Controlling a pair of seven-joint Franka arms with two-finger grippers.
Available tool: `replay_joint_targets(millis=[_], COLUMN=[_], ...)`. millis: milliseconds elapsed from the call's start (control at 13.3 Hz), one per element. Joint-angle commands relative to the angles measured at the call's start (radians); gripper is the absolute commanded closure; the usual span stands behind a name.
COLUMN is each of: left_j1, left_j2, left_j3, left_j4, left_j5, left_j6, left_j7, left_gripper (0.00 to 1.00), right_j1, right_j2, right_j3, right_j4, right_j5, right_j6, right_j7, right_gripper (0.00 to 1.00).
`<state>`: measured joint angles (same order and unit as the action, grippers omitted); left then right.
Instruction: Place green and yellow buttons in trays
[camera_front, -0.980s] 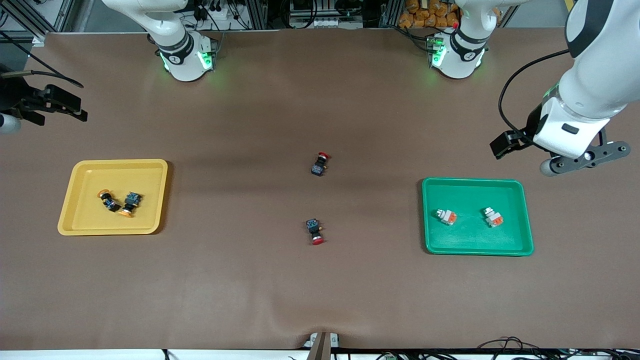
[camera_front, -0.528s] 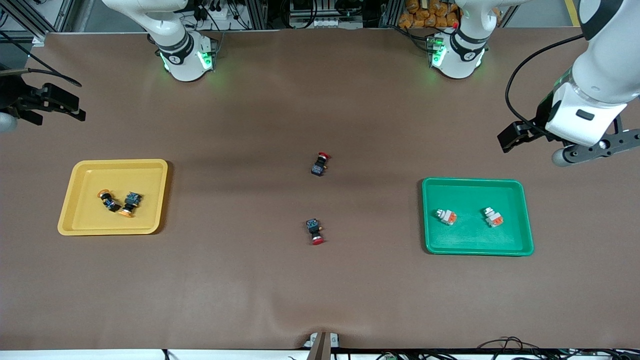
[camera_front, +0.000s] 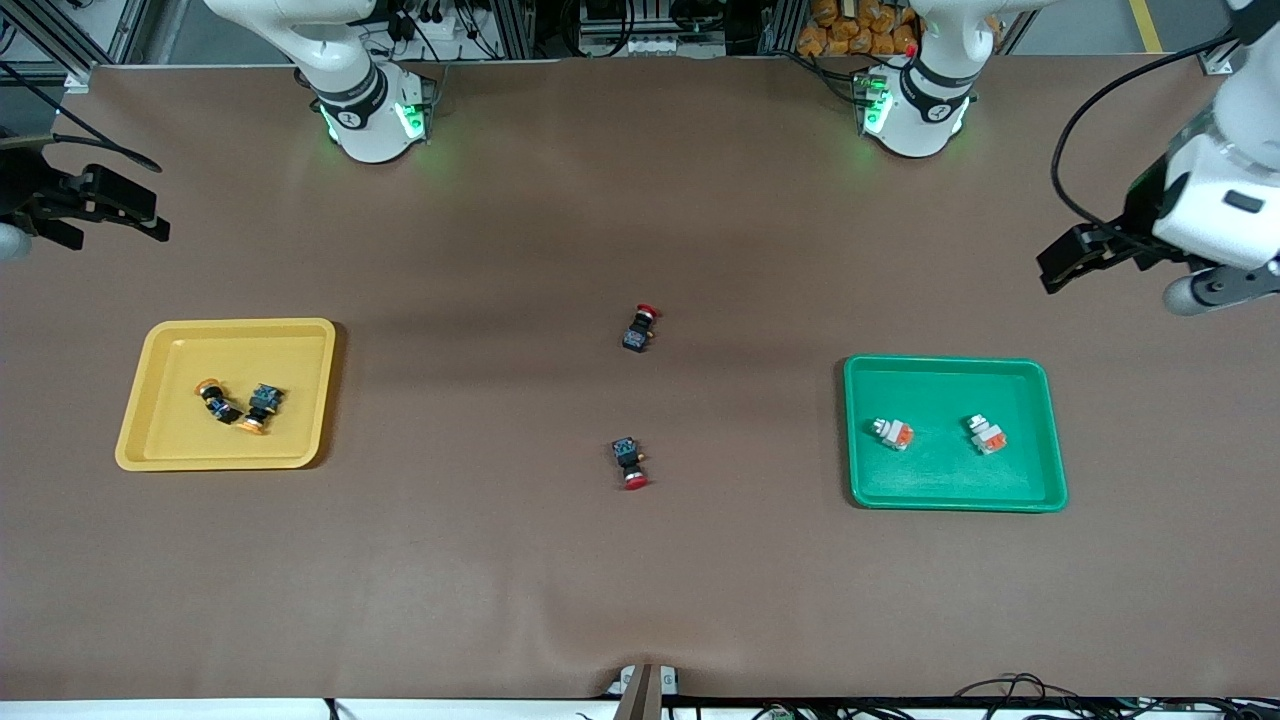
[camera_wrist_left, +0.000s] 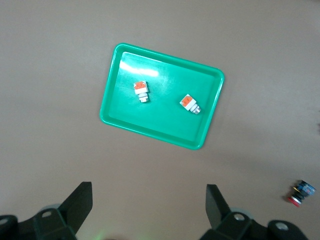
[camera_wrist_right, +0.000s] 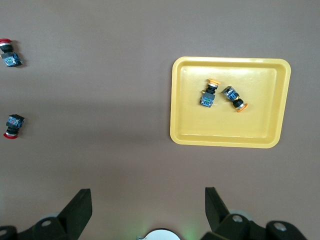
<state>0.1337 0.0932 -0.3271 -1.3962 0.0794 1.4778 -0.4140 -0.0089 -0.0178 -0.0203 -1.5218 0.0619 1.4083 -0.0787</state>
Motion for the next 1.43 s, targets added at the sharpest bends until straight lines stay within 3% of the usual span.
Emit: replay_joint_targets(millis=[0,151,226,377,452,603,830,980,1357], left_j1=[0.056,0.049,0.0,-0.203,-0.245,-0.262,-0.34,-0.356,-0.402], left_j2=[-0.041,-0.046,-0.053,-0.079,-0.081,-0.099,-0.127,-0.161,-0.119], left_j3=[0.002,0.008,0.066,0.315,0.354,0.362,0.451,0.468,0.502], left_j4=[0.0,0.0,-0.001,-0.017,-0.02,-0.049,-0.078,-0.138,-0.106], left_j5=[-0.062,-0.055,-0.047,-0.059,-0.059,-0.052,-0.047,-0.043,-0.043], left_j6=[-0.021,-0.021,-0.021,-0.024,-0.033,-0.039,-0.06,-0.03,-0.019], left_j7=[0.072,0.084,0.09,0.157,0.162,0.164,0.19,0.219,0.342], left_gripper=[0.0,0.0,0.0,0.0,0.0,0.0,0.0,0.0,0.0], right_j1=[-0.008,-0.01,-0.006,-0.013,-0.011,-0.017,-0.026,-0.025,-0.025], right_j2=[-0.007,-0.005,-0.004,-0.005,-0.004,-0.005,-0.005,-0.004,-0.004], right_j3=[0.007,0.007,0.008,0.007,0.007,0.005,0.005,0.007,0.007], right_j4=[0.011,0.011,0.011,0.011,0.012,0.022,0.031,0.031,0.031], right_j5=[0.01,0.012,0.012,0.012,0.009,0.009,0.01,0.01,0.012], right_j6=[-0.017,-0.017,-0.015,-0.02,-0.019,-0.022,-0.022,-0.022,-0.022], right_j7=[0.017,0.017,0.017,0.017,0.017,0.016,0.014,0.016,0.016], right_gripper=[0.0,0.0,0.0,0.0,0.0,0.0,0.0,0.0,0.0])
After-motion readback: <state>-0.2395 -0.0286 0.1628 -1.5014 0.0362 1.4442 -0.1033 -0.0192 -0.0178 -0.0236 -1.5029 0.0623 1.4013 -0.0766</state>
